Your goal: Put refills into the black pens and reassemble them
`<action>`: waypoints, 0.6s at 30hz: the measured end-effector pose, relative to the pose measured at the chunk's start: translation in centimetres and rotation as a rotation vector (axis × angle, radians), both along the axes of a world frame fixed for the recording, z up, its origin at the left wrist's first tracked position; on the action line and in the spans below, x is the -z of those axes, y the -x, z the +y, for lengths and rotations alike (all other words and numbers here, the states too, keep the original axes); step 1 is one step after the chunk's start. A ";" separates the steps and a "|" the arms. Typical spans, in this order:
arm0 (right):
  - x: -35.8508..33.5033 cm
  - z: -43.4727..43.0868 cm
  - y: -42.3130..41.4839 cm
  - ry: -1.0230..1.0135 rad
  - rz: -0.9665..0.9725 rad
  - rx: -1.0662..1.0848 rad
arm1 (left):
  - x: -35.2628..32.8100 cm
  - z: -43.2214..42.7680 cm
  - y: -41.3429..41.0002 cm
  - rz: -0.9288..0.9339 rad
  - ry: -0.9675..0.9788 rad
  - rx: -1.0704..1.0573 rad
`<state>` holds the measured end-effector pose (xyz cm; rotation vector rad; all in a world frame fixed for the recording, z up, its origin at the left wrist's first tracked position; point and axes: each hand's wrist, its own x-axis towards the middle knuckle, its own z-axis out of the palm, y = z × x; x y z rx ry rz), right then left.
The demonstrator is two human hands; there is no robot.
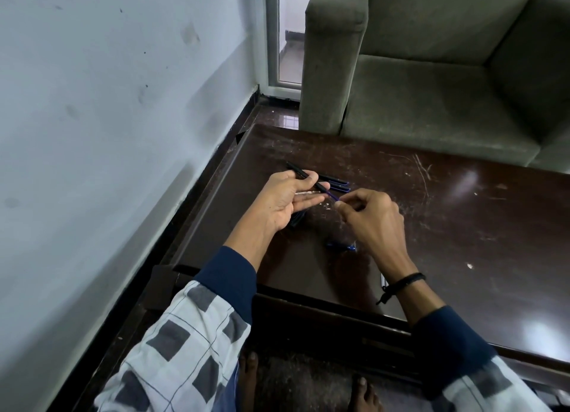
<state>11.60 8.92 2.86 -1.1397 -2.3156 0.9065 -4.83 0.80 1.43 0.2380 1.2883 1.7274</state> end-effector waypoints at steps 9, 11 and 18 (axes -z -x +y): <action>0.4 0.4 -0.1 -0.009 -0.566 -0.310 | 0.4 -0.3 1.3 0.015 -0.003 -0.167; 0.8 0.2 0.0 -0.061 -0.593 -0.342 | 0.4 -0.4 1.3 0.011 -0.006 -0.167; 0.5 0.6 -0.1 -0.044 -0.230 -0.114 | 0.2 -0.3 1.2 0.004 -0.008 -0.149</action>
